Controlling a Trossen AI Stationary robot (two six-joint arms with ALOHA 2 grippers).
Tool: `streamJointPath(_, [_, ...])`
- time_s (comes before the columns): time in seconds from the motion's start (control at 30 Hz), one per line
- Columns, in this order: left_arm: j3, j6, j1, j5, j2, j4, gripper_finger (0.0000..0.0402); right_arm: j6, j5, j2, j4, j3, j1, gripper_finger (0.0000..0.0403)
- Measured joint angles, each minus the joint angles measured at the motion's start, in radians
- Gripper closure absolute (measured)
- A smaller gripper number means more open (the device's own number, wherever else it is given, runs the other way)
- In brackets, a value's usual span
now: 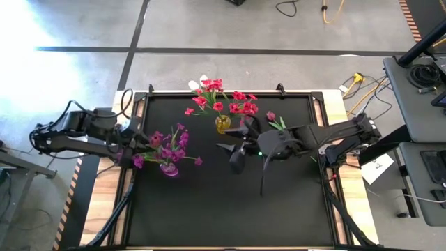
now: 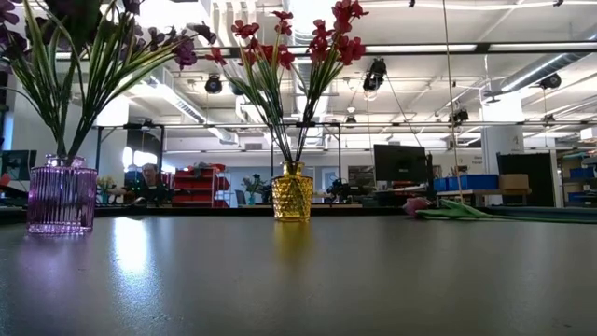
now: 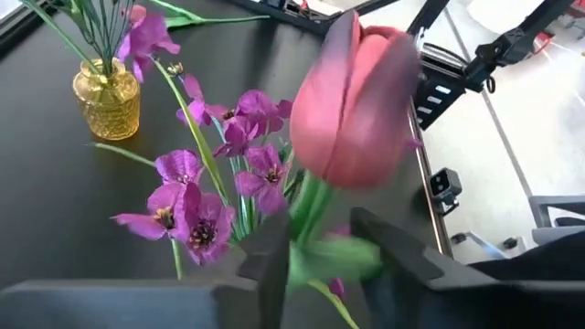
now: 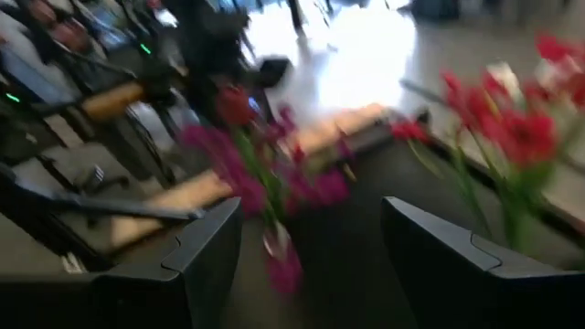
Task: Sort flowers into vase by color
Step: Put the bottom dark red flower into the purple vase, then put the dark red flower into the purple vase
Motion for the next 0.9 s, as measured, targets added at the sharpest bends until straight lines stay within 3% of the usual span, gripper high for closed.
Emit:
streamJointPath(0.27, [0.231, 0.001, 0.000, -0.028, 0.071, -0.245, 0.0209, 0.364, -0.002, -0.033, -0.588, 0.000, -0.037, 0.0151])
streamJointPath(0.37, [0.353, 0.005, 0.000, -0.074, 0.093, -0.299, 0.0190, 0.510, -0.010, -0.018, -0.847, -0.015, -0.059, 0.0151])
streamJointPath(0.43, [0.418, 0.008, 0.000, -0.109, 0.096, -0.275, 0.0186, 0.540, -0.045, -0.015, -0.931, -0.058, -0.077, 0.0151])
streamJointPath(0.53, [0.472, 0.028, 0.000, -0.128, 0.087, -0.152, 0.0187, 0.514, -0.123, -0.034, -0.927, -0.159, -0.112, 0.0152])
streamJointPath(0.7, [0.461, 0.045, 0.000, -0.125, 0.048, 0.066, 0.0195, 0.431, -0.193, -0.083, -0.886, -0.370, -0.188, 0.0158])
streamJointPath(0.9, [0.398, -0.003, 0.000, -0.124, 0.020, 0.117, 0.0201, 0.303, -0.290, -0.225, -0.622, -0.694, -0.326, 0.0170])
